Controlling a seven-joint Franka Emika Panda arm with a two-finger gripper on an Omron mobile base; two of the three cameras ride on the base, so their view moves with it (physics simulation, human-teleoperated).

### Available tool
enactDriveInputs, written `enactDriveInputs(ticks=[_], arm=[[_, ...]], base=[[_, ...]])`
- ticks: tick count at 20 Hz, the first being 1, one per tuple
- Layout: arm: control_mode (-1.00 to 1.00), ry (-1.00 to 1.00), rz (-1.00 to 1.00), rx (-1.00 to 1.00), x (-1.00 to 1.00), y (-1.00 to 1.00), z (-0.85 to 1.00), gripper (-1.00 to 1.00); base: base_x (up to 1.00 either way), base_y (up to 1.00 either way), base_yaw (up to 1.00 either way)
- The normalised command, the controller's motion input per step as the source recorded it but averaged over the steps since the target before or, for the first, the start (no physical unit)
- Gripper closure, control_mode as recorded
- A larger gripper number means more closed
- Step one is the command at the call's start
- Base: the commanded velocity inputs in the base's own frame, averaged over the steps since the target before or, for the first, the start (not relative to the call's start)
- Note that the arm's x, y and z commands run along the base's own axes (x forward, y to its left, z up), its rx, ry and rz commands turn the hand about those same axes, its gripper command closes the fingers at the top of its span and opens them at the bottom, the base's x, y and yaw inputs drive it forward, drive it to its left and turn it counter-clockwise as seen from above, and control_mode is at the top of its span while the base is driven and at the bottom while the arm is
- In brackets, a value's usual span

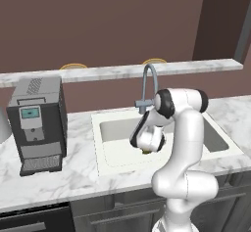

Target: Pick up the sponge and sponge from the sink, and place them back in the cabinet, and close the cabinet doors.

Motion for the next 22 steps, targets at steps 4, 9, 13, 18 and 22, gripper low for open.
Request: enactDriveInputs(ticks=[4, 9, 13, 18, 22], arm=[[-1.0, 0.0, 0.0, 0.0, 0.02, 0.0, -0.15, -1.0], [-1.0, 0.0, 0.0, 0.0, 0.08, 0.0, -0.08, -1.0], [-1.0, 0.0, 0.0, 0.0, 0.07, 0.0, -0.08, -1.0], [-1.0, 0.0, 0.0, 0.0, 0.01, 0.0, -0.08, 1.0], [-1.0, 0.0, 0.0, 0.0, 0.0, 0.0, 0.0, 1.0]], base=[[0.0, 0.0, 0.0], [0.0, 0.0, 0.0], [0.0, 0.0, 0.0], [0.0, 0.0, 0.0], [0.0, 0.0, 0.0]])
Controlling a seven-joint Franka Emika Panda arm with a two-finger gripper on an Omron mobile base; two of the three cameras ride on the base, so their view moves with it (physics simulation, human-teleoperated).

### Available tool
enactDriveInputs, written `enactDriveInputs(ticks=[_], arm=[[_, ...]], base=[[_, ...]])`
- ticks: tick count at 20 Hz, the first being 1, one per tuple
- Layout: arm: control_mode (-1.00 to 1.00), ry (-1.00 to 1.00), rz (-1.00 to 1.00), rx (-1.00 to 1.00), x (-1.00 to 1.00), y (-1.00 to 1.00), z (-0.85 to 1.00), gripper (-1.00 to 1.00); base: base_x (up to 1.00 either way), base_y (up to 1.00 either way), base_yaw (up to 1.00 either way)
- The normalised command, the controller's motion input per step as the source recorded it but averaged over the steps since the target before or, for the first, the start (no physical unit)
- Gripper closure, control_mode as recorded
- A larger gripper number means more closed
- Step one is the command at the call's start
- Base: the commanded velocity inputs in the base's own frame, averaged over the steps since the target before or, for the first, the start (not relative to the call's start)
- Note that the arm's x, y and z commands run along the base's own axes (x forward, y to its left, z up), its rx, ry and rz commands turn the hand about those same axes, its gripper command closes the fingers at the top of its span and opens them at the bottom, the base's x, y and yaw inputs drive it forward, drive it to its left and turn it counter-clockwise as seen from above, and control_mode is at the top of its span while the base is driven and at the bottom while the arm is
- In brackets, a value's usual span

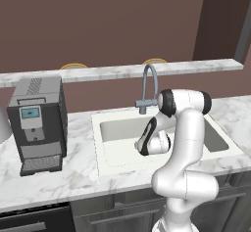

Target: Pick up the sponge and sponge from the sink, and place them back in the cabinet, and close the cabinet doors.

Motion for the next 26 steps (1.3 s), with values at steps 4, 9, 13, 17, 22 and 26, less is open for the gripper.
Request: enactDriveInputs(ticks=[4, 9, 13, 17, 22, 26], arm=[[-1.0, 0.0, 0.0, 0.0, 0.0, 0.0, 0.0, 1.0], [-1.0, 0.0, 0.0, 0.0, 0.0, 0.01, 0.0, 1.0], [-1.0, 0.0, 0.0, 0.0, 0.0, 0.13, 0.0, 1.0], [-1.0, 0.0, 0.0, 0.0, 0.0, 0.24, 0.0, 1.0], [-1.0, 0.0, 0.0, 0.0, 0.0, 0.29, 0.03, 1.0], [-1.0, 0.0, 0.0, 0.0, 0.0, 0.22, 0.04, 1.0]], base=[[0.0, 0.0, 0.0], [0.0, 0.0, 0.0], [0.0, 0.0, 0.0], [0.0, 0.0, 0.0], [0.0, 0.0, 0.0], [0.0, 0.0, 0.0]])
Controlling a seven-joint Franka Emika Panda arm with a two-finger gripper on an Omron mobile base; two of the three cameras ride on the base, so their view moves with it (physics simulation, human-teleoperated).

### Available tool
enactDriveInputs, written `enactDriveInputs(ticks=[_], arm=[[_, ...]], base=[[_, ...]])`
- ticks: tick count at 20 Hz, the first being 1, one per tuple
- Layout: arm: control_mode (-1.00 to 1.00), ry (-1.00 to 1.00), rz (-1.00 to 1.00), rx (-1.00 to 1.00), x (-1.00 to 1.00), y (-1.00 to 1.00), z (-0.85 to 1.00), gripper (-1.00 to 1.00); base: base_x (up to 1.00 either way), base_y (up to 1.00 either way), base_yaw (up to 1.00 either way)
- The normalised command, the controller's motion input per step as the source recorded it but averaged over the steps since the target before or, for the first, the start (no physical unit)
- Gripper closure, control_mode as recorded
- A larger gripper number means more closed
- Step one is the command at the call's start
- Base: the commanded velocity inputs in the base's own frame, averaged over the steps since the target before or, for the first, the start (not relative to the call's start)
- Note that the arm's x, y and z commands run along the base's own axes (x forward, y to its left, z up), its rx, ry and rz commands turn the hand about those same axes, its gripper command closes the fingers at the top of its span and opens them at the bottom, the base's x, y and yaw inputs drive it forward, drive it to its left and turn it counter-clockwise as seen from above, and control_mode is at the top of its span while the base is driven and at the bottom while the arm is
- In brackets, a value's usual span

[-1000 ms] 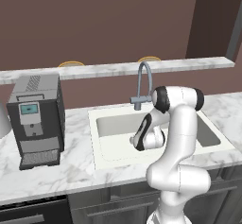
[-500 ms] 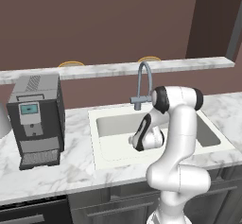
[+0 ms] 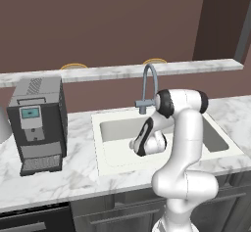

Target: Pick up the sponge and sponge from the sink, and place them back in the cabinet, and close the cabinet doors.

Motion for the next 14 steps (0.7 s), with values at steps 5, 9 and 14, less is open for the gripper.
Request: enactDriveInputs(ticks=[5, 9, 14], arm=[[-1.0, 0.0, -0.01, 0.0, 0.0, 0.17, 0.11, 1.0], [-1.0, 0.0, -0.01, 0.0, -0.09, 0.07, 0.09, 1.0], [-1.0, 0.0, -0.06, 0.0, -0.24, 0.0, 0.21, 1.0]], base=[[0.0, 0.0, 0.0], [0.0, 0.0, 0.0], [0.0, 0.0, 0.0]])
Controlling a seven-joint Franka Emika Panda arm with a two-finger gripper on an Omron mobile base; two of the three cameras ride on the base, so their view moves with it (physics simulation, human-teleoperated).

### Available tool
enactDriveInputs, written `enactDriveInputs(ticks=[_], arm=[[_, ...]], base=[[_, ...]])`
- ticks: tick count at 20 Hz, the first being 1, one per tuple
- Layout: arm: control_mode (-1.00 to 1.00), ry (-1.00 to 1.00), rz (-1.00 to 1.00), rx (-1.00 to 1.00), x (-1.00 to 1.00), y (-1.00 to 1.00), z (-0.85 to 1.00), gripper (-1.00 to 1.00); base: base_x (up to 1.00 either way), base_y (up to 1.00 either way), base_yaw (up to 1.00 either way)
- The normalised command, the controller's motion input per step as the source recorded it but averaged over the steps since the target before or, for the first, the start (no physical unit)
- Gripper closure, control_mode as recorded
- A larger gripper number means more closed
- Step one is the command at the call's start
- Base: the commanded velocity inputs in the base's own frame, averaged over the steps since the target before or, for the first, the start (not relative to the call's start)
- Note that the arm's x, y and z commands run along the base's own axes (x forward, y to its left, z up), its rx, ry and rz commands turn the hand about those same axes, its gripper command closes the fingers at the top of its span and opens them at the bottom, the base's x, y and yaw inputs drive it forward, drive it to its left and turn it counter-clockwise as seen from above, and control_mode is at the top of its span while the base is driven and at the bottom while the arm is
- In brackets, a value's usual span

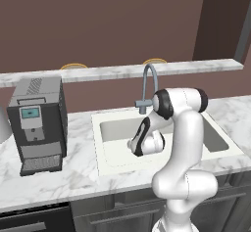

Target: Pick up the sponge and sponge from the sink, and place them back in the cabinet, and close the cabinet doors.

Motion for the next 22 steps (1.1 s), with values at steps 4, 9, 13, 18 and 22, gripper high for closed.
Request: enactDriveInputs(ticks=[4, 9, 13, 18, 22], arm=[[-1.0, 0.0, -0.05, 0.0, -0.28, 0.0, 0.17, 1.0], [-1.0, 0.0, -0.04, 0.0, -0.29, 0.01, 0.23, 1.0], [-1.0, 0.0, -0.01, 0.0, -0.23, 0.0, 0.23, 1.0], [-1.0, 0.05, 0.0, 0.0, -0.18, 0.0, 0.31, 1.0], [-1.0, 0.06, 0.0, 0.0, -0.15, 0.0, 0.35, 1.0]], base=[[0.0, 0.0, 0.0], [0.0, 0.0, 0.0], [0.0, 0.0, 0.0], [0.0, 0.0, 0.0], [0.0, 0.0, 0.0]])
